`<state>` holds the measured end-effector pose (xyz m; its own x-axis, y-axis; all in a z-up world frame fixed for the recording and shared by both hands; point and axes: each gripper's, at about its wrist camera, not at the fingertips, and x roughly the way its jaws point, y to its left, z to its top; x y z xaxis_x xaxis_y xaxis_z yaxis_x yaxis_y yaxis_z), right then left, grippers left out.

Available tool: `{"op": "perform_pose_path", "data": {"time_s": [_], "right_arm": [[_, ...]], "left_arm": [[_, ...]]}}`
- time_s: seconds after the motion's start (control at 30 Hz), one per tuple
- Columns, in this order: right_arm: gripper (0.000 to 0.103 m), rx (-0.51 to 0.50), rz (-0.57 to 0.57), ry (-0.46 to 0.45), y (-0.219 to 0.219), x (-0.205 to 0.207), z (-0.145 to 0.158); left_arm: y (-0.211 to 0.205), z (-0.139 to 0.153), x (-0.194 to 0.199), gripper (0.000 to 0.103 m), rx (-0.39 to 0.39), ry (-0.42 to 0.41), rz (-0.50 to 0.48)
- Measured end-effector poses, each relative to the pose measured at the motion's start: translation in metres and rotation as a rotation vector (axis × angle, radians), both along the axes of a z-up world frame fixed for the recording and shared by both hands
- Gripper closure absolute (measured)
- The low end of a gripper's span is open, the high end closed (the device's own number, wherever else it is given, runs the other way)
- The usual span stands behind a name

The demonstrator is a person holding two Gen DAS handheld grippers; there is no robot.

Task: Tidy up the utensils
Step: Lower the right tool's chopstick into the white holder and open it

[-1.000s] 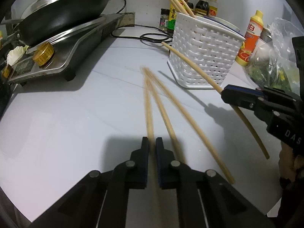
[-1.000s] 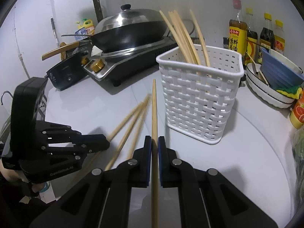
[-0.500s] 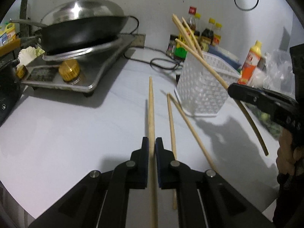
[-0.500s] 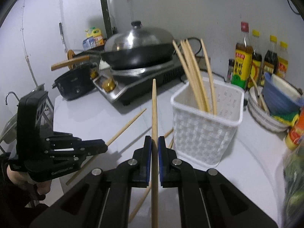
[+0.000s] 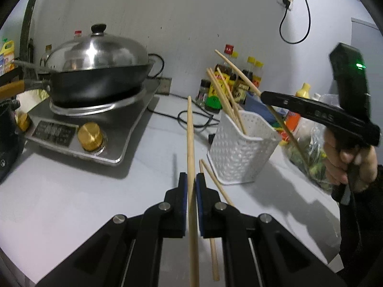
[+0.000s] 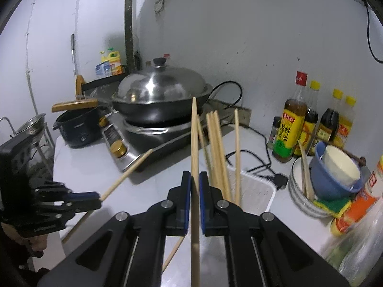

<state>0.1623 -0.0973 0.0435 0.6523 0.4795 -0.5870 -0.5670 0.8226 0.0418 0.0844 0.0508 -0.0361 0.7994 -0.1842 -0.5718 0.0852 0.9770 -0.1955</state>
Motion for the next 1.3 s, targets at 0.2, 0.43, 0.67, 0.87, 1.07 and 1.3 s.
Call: {"op": "perform_pose_path", "data": {"time_s": [0.2, 0.43, 0.67, 0.87, 1.07, 1.3], "right_arm": [[0.097, 0.0, -0.023, -0.006, 0.003, 0.034, 0.01], [0.098, -0.046, -0.025, -0.033, 0.02, 0.061, 0.014], [0.1, -0.114, -0.025, 0.024, 0.032, 0.064, -0.015], [0.098, -0.087, -0.066, 0.072, 0.014, 0.062, -0.019], [0.065, -0.081, -0.051, 0.151, 0.009, 0.051, -0.024], [0.065, -0.088, -0.031, 0.262, 0.007, 0.046, -0.045]], "left_arm": [[0.01, 0.007, 0.003, 0.097, -0.018, -0.029, 0.0], [0.018, -0.002, 0.01, 0.097, -0.038, -0.031, -0.001], [0.021, -0.02, 0.024, 0.097, -0.077, 0.011, -0.011], [0.018, -0.018, 0.032, 0.097, -0.081, -0.001, -0.04], [0.017, -0.022, 0.033, 0.097, -0.096, 0.008, -0.044], [0.02, -0.02, 0.027, 0.097, -0.1, 0.002, -0.041]]}}
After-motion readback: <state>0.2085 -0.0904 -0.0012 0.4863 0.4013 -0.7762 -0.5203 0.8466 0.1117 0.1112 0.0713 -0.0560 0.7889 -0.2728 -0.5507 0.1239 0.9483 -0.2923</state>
